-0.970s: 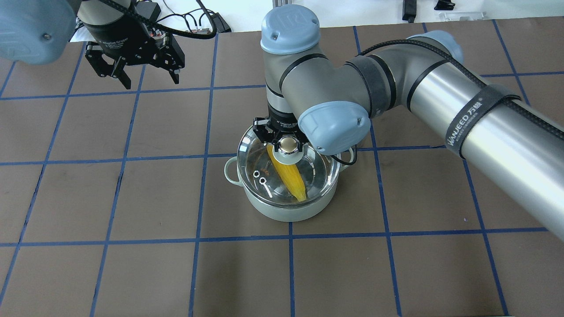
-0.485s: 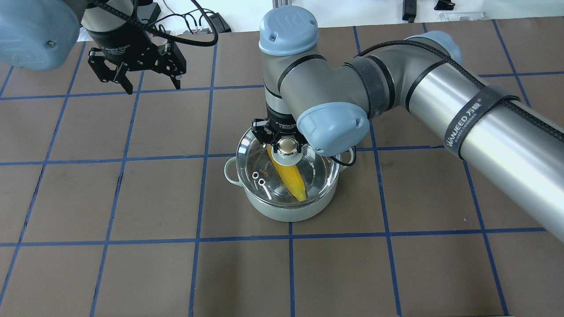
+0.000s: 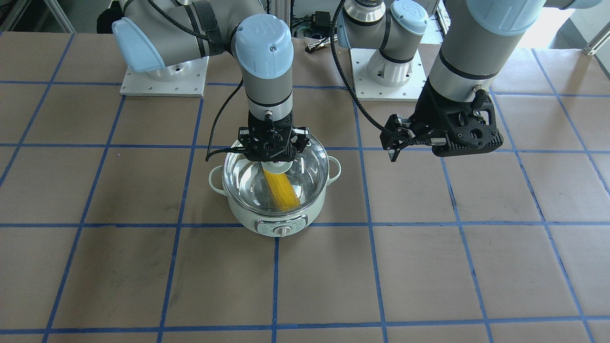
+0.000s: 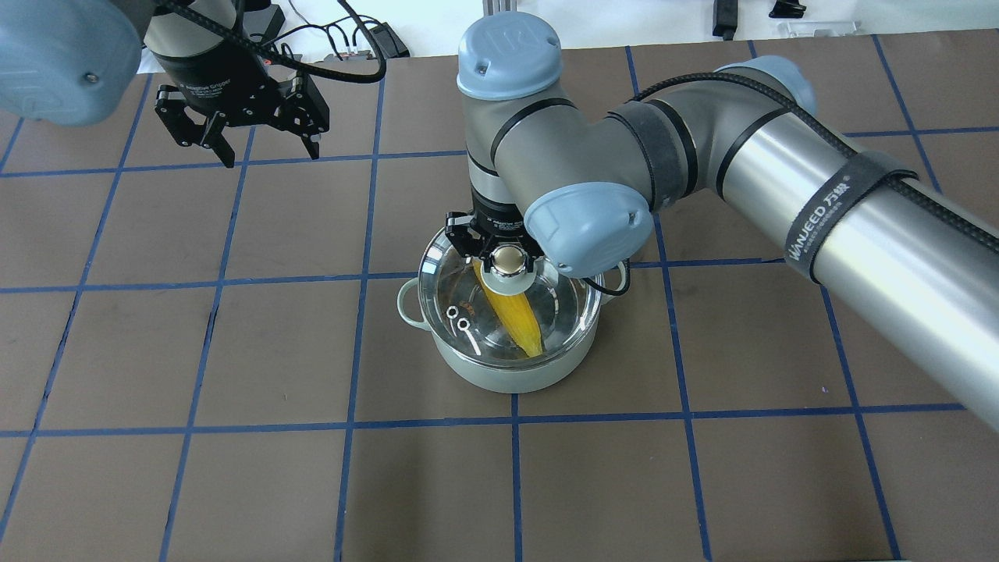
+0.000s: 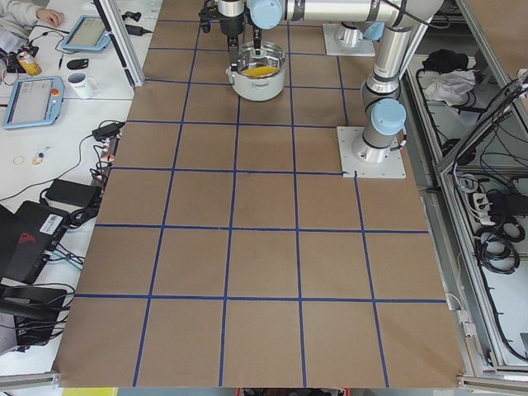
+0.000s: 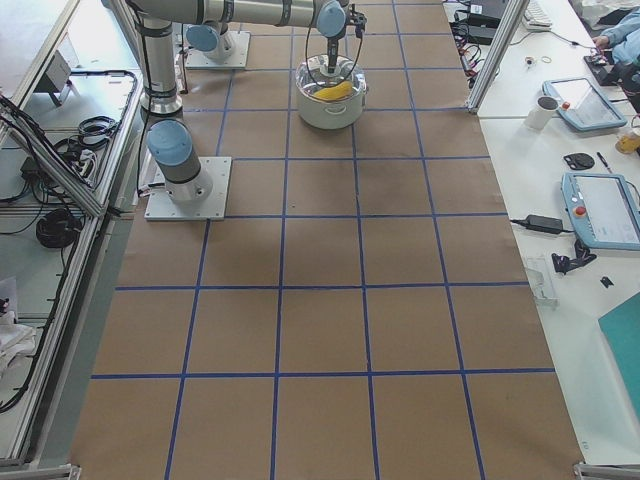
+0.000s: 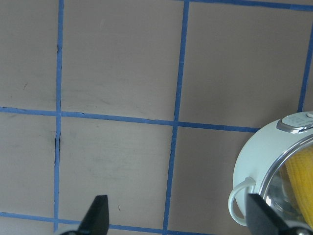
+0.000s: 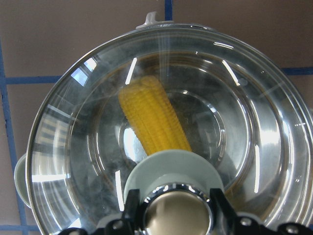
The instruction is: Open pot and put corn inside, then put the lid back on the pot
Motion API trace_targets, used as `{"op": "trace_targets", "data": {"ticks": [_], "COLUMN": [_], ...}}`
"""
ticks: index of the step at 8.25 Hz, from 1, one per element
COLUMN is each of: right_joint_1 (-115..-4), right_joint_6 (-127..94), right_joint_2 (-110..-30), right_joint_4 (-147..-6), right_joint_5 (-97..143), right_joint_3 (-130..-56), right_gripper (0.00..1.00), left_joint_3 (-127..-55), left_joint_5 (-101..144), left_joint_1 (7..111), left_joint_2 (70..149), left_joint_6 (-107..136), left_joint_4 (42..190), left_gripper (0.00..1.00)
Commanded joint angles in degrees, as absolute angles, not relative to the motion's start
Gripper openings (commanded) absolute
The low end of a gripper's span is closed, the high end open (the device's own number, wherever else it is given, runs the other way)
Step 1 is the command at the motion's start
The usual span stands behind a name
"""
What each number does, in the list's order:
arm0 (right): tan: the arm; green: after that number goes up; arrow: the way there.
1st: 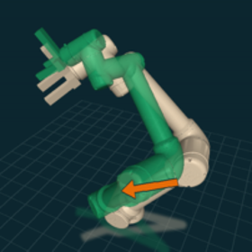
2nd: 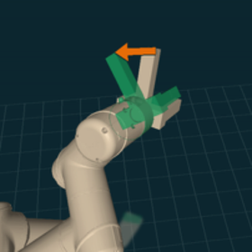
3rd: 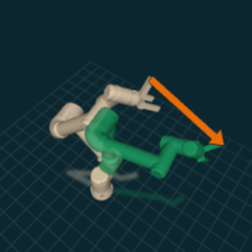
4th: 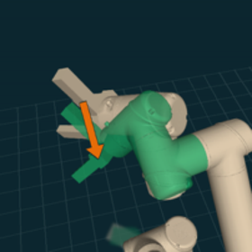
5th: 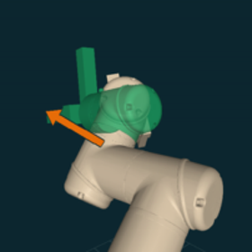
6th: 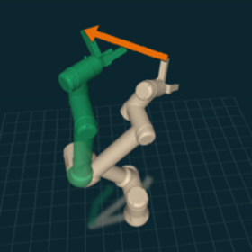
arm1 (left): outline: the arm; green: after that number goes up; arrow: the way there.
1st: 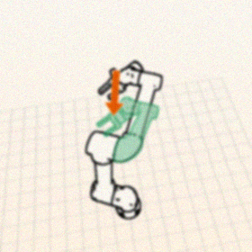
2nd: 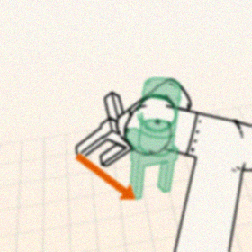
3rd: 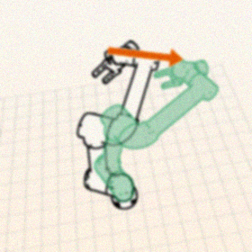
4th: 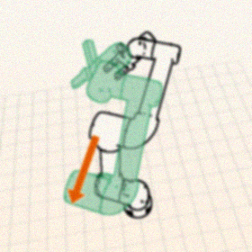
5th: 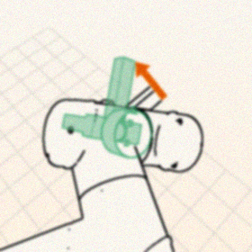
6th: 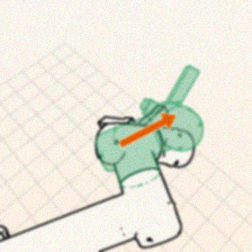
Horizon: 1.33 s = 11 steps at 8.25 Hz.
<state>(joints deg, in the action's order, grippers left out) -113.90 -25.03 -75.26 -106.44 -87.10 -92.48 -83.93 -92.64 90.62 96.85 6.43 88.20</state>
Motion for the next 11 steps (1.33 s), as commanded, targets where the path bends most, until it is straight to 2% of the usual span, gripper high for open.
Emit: {"op": "trace_targets", "data": {"ticks": [1, 2, 3, 4, 5, 6, 7, 11], "right_joint_1": [-113.9, -113.9, -113.9, -113.9, -113.9, -113.9, -113.9, -112.2], "right_joint_6": [-24.8, -24.6, -24.3, -24.7, -24.7, -24.6, -24.9, -23.5], "right_joint_2": [-75.2, -74.9, -74.9, -74.9, -74.9, -74.9, -74.9, -78.5], "right_joint_4": [-106.3, -106.3, -106.5, -106.5, -106.6, -106.6, -106.7, -105.0], "right_joint_5": [-87.1, -87.4, -87.5, -87.5, -87.5, -87.5, -87.4, -88.0], "right_joint_3": [-92.6, -92.8, -92.7, -92.7, -92.7, -92.7, -92.7, -92.2], "right_gripper": [0.00, 0.20, 0.27, 0.46, 0.73, 0.89, 1.00, 1.00], "left_joint_3": [-83.9, -83.9, -83.9, -83.9, -83.9, -83.9, -83.9, -83.9], "left_joint_5": [-92.4, -92.4, -92.5, -92.5, -92.5, -92.5, -92.7, -92.9], "left_joint_1": [90.5, 90.5, 90.5, 90.5, 90.5, 90.5, 90.5, 90.5], "left_joint_2": [97.0, 97.0, 97.0, 97.0, 97.0, 97.0, 97.0, 97.0], "left_joint_6": [6.4, 6.3, 6.4, 6.3, 6.4, 6.3, 6.3, 6.2], "left_joint_4": [88.2, 88.1, 88.2, 88.2, 88.2, 88.2, 88.2, 88.2], "left_gripper": [1.00, 1.00, 1.00, 1.00, 1.00, 1.00, 1.00, 1.00]}}
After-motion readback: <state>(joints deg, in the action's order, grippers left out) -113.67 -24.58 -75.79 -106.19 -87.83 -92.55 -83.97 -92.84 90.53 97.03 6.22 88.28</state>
